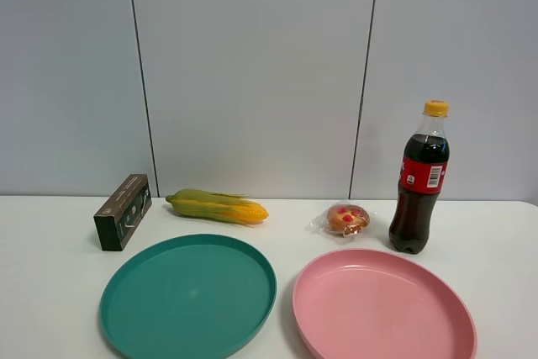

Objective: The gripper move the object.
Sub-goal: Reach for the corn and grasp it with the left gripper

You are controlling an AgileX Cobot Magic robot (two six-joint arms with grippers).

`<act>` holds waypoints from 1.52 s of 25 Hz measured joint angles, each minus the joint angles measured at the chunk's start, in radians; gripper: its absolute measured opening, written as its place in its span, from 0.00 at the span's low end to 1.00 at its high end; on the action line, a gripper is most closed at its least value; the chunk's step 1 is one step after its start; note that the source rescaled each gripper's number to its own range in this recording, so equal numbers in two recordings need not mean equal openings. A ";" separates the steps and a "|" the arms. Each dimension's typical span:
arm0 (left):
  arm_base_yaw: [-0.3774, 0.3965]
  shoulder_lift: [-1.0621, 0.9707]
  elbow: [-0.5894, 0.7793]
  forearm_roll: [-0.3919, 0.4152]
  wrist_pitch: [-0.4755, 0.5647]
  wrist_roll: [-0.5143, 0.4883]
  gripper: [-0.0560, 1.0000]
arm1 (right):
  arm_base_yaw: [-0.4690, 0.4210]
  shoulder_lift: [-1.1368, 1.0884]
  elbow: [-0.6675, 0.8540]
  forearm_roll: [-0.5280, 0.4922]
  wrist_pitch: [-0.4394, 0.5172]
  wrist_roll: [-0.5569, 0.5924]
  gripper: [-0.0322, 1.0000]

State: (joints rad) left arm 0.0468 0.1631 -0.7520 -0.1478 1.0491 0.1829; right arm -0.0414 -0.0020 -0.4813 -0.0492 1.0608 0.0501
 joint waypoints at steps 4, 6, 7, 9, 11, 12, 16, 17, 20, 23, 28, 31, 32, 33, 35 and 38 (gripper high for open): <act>0.000 0.236 -0.240 -0.164 -0.071 0.201 0.67 | 0.000 0.000 0.000 0.000 0.000 0.000 1.00; 0.000 0.339 -0.321 -0.232 -0.101 0.305 0.67 | 0.000 0.000 0.000 0.000 0.000 0.000 1.00; 0.000 0.398 -0.364 -0.267 -0.108 0.356 0.67 | 0.000 0.000 0.000 0.000 0.000 0.000 1.00; 0.000 0.508 -0.441 -0.321 -0.112 0.437 0.67 | 0.000 0.000 0.000 0.000 0.000 0.000 1.00; 0.000 0.626 -0.517 -0.371 -0.113 0.498 0.67 | 0.000 0.000 0.000 0.000 0.000 0.000 1.00; 0.000 0.672 -0.547 -0.388 -0.113 0.525 0.67 | 0.000 0.000 0.000 0.000 0.000 0.000 1.00; 0.000 0.867 -0.669 -0.457 -0.119 0.596 0.67 | 0.000 0.000 0.000 0.000 0.000 0.000 1.00; 0.000 0.917 -0.700 -0.467 -0.121 0.605 0.67 | 0.000 0.000 0.000 0.000 0.000 0.000 1.00; 0.000 1.065 -0.801 -0.482 -0.116 0.615 0.67 | 0.000 0.000 0.000 0.000 0.000 0.000 1.00; -0.019 1.168 -0.884 -0.473 -0.100 0.618 0.67 | 0.000 0.000 0.000 0.000 0.000 0.000 1.00; -0.122 1.400 -1.101 -0.391 -0.014 0.659 0.75 | 0.000 0.000 0.000 0.000 0.000 0.000 1.00; -0.209 1.540 -1.213 -0.314 0.024 0.672 0.84 | 0.000 0.000 0.000 0.000 0.000 0.000 1.00; -0.238 1.589 -1.246 -0.287 0.030 0.674 0.86 | 0.000 0.000 0.000 0.000 0.000 0.000 1.00; -0.266 1.638 -1.277 -0.260 0.034 0.677 0.87 | 0.000 0.000 0.000 0.000 0.000 0.000 1.00; -0.334 1.769 -1.336 -0.195 0.036 0.686 0.87 | 0.000 0.000 0.000 0.000 0.000 0.000 1.00; -0.384 1.891 -1.374 -0.135 0.036 0.736 0.87 | 0.000 0.000 0.000 0.000 0.000 0.000 1.00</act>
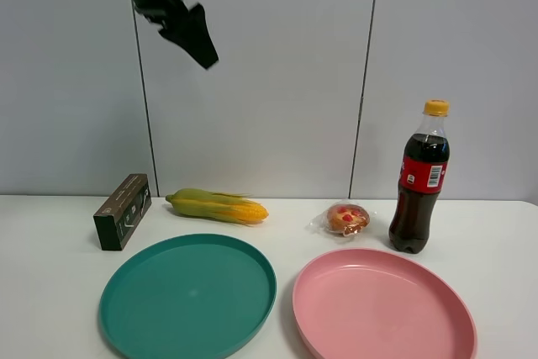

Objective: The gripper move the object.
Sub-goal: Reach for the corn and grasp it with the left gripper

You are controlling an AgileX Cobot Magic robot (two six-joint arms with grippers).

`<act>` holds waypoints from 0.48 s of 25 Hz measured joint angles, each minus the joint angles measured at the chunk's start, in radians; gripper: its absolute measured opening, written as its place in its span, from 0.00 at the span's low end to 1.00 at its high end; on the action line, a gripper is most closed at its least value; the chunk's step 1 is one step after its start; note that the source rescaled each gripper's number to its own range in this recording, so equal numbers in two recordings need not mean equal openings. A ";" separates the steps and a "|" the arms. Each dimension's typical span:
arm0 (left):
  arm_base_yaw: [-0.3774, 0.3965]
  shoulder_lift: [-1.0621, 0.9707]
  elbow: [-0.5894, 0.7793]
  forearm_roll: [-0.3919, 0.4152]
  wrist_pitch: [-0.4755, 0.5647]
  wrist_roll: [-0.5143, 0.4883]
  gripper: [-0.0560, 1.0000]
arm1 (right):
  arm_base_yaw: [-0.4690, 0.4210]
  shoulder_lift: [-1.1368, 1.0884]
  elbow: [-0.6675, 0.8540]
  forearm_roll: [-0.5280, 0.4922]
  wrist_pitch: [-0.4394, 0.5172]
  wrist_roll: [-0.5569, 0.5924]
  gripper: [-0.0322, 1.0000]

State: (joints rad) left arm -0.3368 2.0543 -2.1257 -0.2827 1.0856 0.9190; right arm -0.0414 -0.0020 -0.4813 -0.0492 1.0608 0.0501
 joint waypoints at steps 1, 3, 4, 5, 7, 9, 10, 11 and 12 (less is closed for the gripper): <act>-0.013 0.039 -0.009 0.016 -0.001 0.023 0.87 | 0.000 0.000 0.000 0.000 0.000 0.000 1.00; -0.036 0.133 -0.019 0.049 -0.004 0.108 0.87 | 0.000 0.000 0.000 0.000 0.000 0.000 1.00; -0.040 0.163 -0.020 0.054 -0.006 0.139 0.87 | 0.000 0.000 0.000 0.000 0.000 0.000 1.00; -0.042 0.191 -0.020 0.062 -0.010 0.165 0.87 | 0.000 0.000 0.000 0.000 0.000 0.000 1.00; -0.043 0.234 -0.020 0.076 -0.019 0.226 0.87 | 0.000 0.000 0.000 0.000 0.000 0.000 1.00; -0.043 0.269 -0.020 0.087 -0.033 0.275 0.87 | 0.000 0.000 0.000 0.000 0.000 0.000 1.00; -0.043 0.285 -0.020 0.090 -0.043 0.301 0.87 | 0.000 0.000 0.000 0.000 0.000 0.000 1.00; -0.043 0.301 -0.020 0.090 -0.052 0.321 0.87 | 0.000 0.000 0.000 0.000 0.000 0.000 1.00; -0.043 0.315 -0.021 0.089 -0.068 0.347 0.86 | 0.000 0.000 0.000 0.000 0.000 0.000 1.00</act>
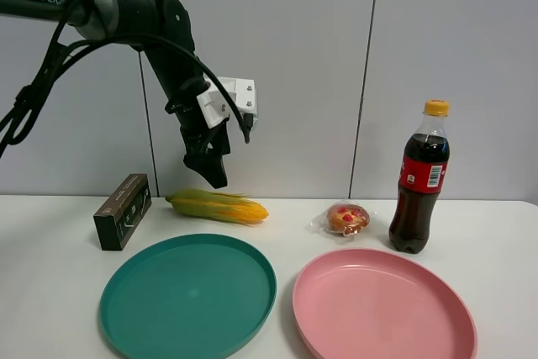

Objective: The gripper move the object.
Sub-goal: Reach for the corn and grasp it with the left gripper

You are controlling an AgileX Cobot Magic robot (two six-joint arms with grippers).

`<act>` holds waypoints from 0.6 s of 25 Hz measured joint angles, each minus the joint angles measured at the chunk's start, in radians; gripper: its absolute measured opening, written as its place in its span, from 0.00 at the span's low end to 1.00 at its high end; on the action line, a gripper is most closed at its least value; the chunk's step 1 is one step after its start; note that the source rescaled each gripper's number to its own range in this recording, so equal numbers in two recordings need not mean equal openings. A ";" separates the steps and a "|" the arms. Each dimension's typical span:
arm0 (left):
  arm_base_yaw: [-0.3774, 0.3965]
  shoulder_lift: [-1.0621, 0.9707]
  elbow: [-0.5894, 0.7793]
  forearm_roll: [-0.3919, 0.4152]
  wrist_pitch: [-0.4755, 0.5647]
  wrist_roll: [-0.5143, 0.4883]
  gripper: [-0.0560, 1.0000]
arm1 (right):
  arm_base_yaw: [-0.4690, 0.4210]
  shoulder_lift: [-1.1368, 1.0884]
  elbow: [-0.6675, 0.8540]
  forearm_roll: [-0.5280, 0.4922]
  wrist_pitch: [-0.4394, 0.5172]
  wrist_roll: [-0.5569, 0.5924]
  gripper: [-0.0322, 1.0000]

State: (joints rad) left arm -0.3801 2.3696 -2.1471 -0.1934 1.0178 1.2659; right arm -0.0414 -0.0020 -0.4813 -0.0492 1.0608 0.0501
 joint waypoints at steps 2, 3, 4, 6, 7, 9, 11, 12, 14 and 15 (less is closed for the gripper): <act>0.000 0.025 0.000 0.000 -0.031 0.047 0.86 | 0.000 0.000 0.000 0.000 0.000 0.000 1.00; 0.000 0.038 0.000 0.000 -0.051 0.063 0.86 | 0.000 0.000 0.000 0.000 0.000 0.000 1.00; 0.000 0.050 0.000 0.000 -0.068 0.081 0.86 | 0.000 0.000 0.000 0.000 0.000 0.000 1.00; 0.000 0.061 0.000 -0.001 -0.081 0.097 0.86 | 0.000 0.000 0.000 0.000 0.000 0.000 1.00; 0.000 0.073 0.000 -0.004 -0.092 0.114 0.86 | 0.000 0.000 0.000 0.000 0.000 0.000 1.00; 0.000 0.090 0.000 -0.010 -0.113 0.142 0.86 | 0.000 0.000 0.000 0.000 0.000 0.000 1.00; 0.004 0.107 -0.001 -0.015 -0.139 0.163 0.86 | 0.000 0.000 0.000 0.000 0.000 0.000 1.00; 0.006 0.115 -0.001 -0.018 -0.150 0.167 0.86 | 0.000 0.000 0.000 0.000 0.000 0.000 1.00; 0.013 0.131 -0.002 -0.026 -0.167 0.171 0.87 | 0.000 0.000 0.000 0.000 0.000 0.000 1.00; 0.018 0.140 -0.002 -0.031 -0.179 0.173 0.87 | 0.000 0.000 0.000 0.000 0.000 0.000 1.00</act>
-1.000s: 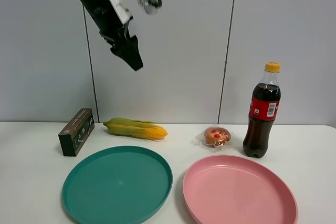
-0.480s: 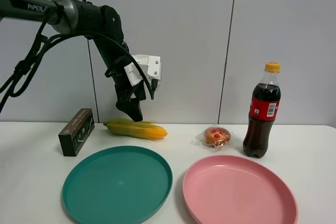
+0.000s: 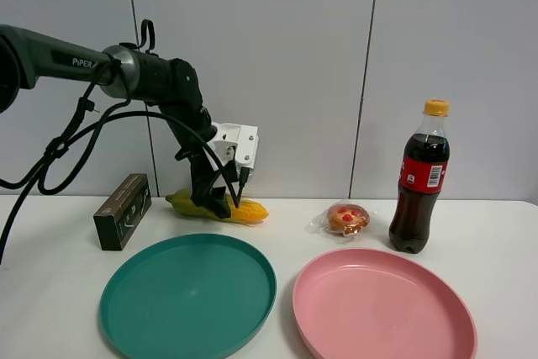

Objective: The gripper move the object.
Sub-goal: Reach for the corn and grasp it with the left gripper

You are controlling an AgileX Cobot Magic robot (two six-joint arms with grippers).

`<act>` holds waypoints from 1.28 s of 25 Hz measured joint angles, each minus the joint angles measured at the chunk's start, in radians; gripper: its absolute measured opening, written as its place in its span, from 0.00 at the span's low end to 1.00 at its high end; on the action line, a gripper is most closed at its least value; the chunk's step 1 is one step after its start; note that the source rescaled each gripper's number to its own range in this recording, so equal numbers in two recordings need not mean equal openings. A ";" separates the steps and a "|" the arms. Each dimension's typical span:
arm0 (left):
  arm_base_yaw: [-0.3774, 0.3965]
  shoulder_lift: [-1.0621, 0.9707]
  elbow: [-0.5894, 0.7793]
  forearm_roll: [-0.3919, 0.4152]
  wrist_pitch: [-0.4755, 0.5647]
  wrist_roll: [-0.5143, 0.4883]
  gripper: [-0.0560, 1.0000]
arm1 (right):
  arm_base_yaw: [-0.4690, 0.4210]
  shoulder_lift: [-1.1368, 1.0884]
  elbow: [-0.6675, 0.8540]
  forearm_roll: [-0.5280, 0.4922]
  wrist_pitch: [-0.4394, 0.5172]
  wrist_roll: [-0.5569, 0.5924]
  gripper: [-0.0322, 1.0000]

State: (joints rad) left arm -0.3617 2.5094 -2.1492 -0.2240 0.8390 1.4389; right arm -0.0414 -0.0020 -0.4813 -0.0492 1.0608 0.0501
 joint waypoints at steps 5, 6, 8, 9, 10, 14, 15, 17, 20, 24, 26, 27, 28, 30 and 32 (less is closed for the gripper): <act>0.015 0.016 0.000 -0.010 -0.042 0.017 0.87 | 0.000 0.000 0.000 0.000 0.000 0.000 1.00; 0.016 0.018 -0.001 -0.010 -0.049 0.024 0.87 | 0.000 0.000 0.000 0.000 0.000 0.000 1.00; 0.018 0.022 -0.005 -0.014 -0.056 0.031 0.87 | 0.000 0.000 0.000 0.000 0.000 0.000 1.00; 0.021 0.027 -0.005 -0.017 -0.056 0.036 0.87 | 0.000 0.000 0.000 0.000 0.000 0.000 1.00; 0.023 0.033 -0.006 -0.019 -0.056 0.038 0.87 | 0.000 0.000 0.000 0.000 0.000 0.000 1.00; 0.028 0.055 -0.006 -0.029 -0.055 0.054 0.86 | 0.000 0.000 0.000 0.000 0.000 0.000 1.00; 0.028 0.058 -0.006 -0.030 -0.055 0.057 0.86 | 0.000 0.000 0.000 0.000 0.000 0.000 1.00; 0.028 0.059 -0.006 -0.032 -0.055 0.068 0.81 | 0.000 0.000 0.000 0.000 0.000 0.000 1.00; 0.028 0.061 -0.006 -0.034 -0.056 0.083 0.69 | 0.000 0.000 0.000 0.000 0.000 0.000 1.00; 0.028 0.071 -0.006 -0.037 -0.057 0.102 0.65 | 0.000 0.000 0.000 0.000 0.000 0.000 1.00; 0.028 0.071 -0.006 -0.042 -0.059 0.108 0.64 | 0.000 0.000 0.000 0.000 0.000 0.000 1.00; 0.028 0.071 -0.006 -0.044 -0.064 0.110 0.64 | 0.000 0.000 0.000 0.000 0.000 0.000 1.00; 0.028 0.071 -0.006 -0.044 -0.066 0.111 0.64 | 0.000 0.000 0.000 0.000 0.000 0.000 1.00; 0.028 0.075 -0.006 -0.044 -0.080 0.112 0.55 | 0.000 0.000 0.000 0.000 0.000 0.000 1.00; 0.028 0.079 -0.006 -0.047 -0.083 0.112 0.43 | 0.000 0.000 0.000 0.000 0.000 0.000 1.00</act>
State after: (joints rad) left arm -0.3337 2.5885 -2.1555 -0.2712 0.7560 1.5509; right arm -0.0414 -0.0020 -0.4813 -0.0492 1.0608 0.0501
